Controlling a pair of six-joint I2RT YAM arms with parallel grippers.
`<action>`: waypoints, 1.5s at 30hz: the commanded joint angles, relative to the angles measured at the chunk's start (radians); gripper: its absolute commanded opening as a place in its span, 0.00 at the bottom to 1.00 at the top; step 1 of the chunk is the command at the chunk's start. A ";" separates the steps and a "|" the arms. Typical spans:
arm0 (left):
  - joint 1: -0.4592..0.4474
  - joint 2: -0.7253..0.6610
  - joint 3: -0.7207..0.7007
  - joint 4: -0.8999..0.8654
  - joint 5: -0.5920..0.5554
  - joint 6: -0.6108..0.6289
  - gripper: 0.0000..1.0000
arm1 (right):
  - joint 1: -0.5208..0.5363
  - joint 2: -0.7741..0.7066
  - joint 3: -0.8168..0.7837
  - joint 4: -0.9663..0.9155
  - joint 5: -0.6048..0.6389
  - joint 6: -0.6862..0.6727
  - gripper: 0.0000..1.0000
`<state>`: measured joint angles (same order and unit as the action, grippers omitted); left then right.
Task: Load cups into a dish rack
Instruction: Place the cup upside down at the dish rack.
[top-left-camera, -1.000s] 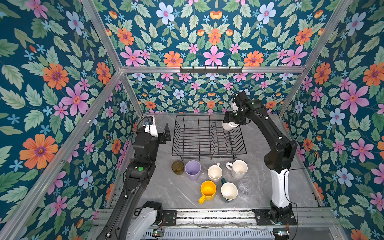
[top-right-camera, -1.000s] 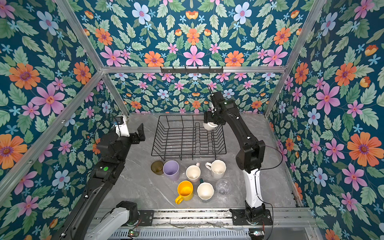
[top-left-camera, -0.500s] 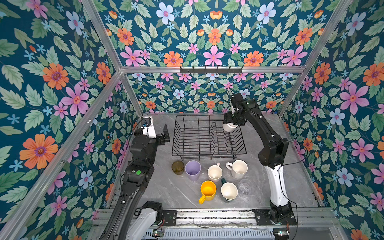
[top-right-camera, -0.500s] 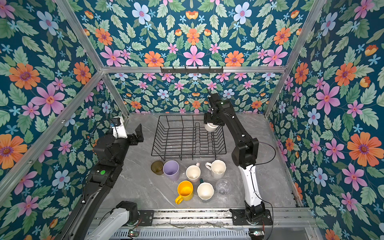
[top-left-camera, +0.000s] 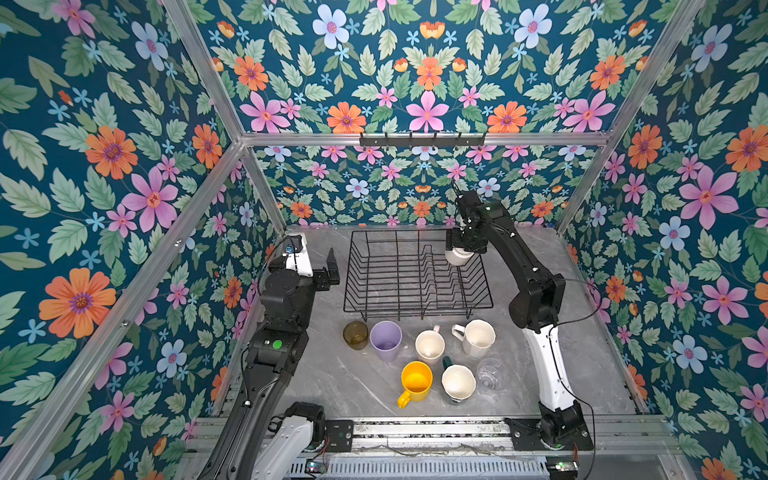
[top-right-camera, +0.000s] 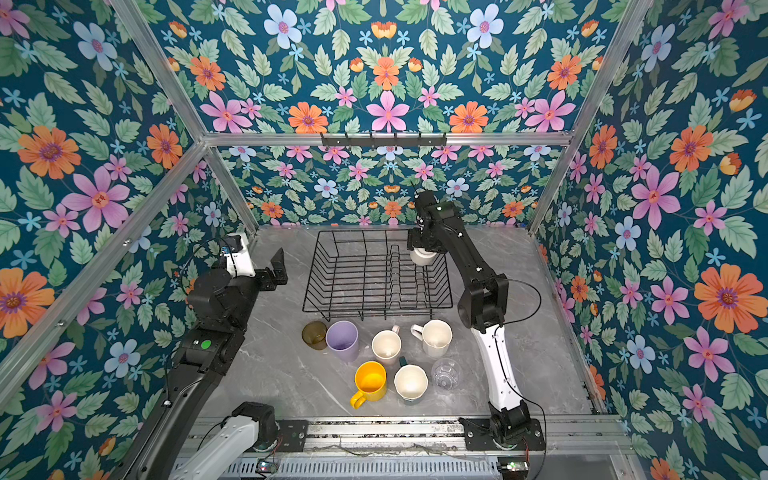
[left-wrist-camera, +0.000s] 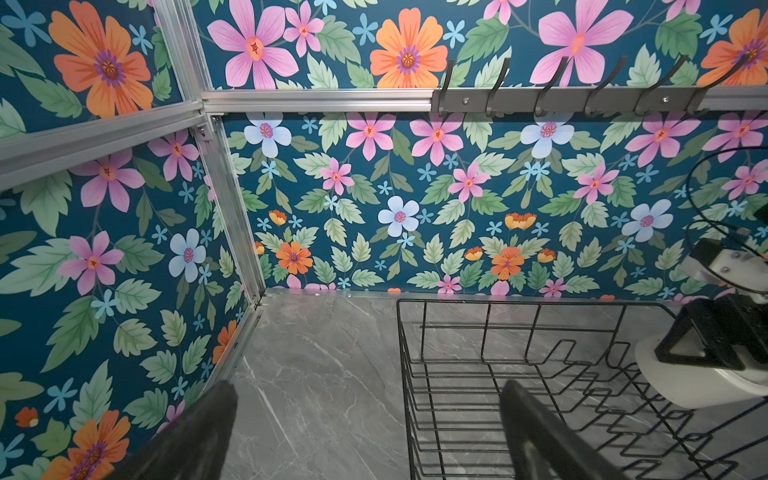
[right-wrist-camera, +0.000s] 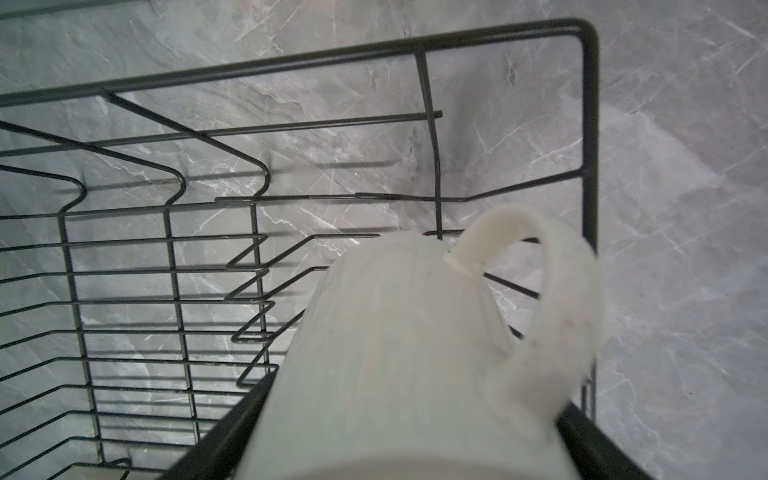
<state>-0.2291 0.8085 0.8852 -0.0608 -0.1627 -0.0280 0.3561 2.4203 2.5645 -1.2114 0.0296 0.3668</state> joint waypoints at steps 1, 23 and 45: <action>0.001 -0.001 0.005 0.009 -0.005 -0.004 1.00 | 0.001 0.012 0.010 0.018 0.014 0.010 0.00; 0.001 0.008 0.003 0.007 -0.003 -0.004 1.00 | -0.002 0.139 0.031 0.039 -0.018 0.041 0.00; 0.001 0.016 0.001 0.008 -0.017 0.002 1.00 | -0.003 0.063 0.019 0.067 -0.044 0.015 0.85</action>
<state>-0.2291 0.8261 0.8852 -0.0677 -0.1669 -0.0280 0.3527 2.5095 2.5847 -1.1618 -0.0154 0.3923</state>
